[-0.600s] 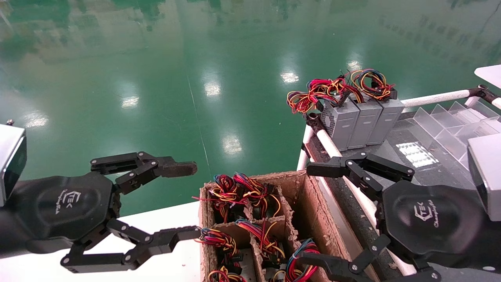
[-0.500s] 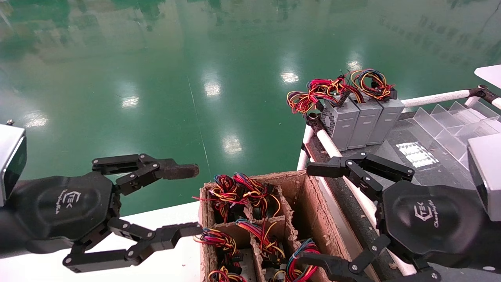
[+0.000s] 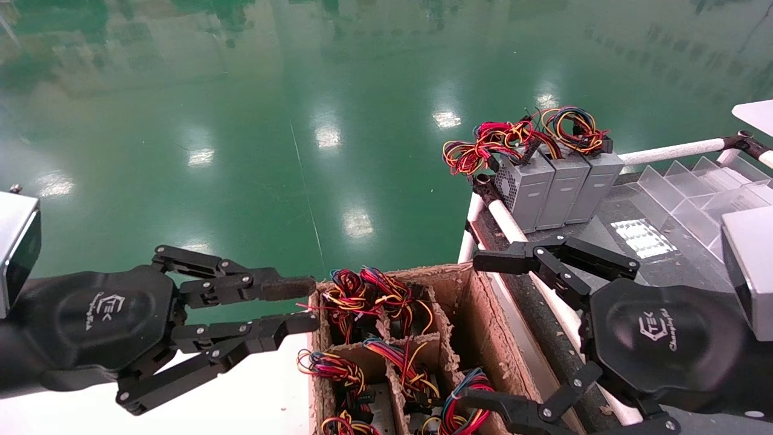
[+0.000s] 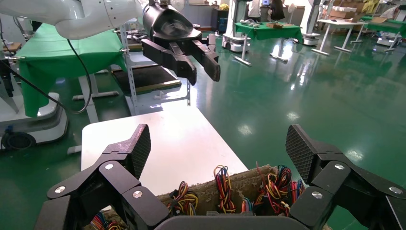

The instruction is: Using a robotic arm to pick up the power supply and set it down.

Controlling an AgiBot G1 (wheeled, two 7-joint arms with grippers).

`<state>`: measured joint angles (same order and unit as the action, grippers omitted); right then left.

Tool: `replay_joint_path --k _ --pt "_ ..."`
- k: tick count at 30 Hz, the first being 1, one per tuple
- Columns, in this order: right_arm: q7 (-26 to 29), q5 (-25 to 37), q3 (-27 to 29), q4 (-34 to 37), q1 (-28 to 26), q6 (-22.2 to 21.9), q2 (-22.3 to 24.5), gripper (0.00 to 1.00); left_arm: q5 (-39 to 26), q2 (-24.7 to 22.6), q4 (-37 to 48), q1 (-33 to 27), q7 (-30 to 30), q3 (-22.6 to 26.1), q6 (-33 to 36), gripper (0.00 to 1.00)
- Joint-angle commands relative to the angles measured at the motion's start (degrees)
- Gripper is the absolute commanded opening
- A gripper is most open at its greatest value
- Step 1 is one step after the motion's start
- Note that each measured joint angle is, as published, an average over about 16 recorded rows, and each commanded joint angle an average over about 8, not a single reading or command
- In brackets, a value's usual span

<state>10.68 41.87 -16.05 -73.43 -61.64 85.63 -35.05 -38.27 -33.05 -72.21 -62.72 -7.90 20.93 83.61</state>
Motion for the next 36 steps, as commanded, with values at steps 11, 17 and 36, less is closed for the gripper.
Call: replay_joint_path --k 11,17,36 --pt "0.0 0.0 0.0 0.0 0.0 0.0 0.0 1.0 0.0 0.0 0.0 0.0 0.0 0.0 0.0 0.3" --pt "0.0 0.0 0.0 0.0 0.0 0.0 0.0 1.0 0.0 0.0 0.0 0.0 0.0 0.0 0.0 1.0" --pt "2.67 5.93 -2.93 0.5 0.49 -1.89 0.68 1.0 0.0 0.0 0.01 -0.01 0.01 0.01 0.0 1.0"
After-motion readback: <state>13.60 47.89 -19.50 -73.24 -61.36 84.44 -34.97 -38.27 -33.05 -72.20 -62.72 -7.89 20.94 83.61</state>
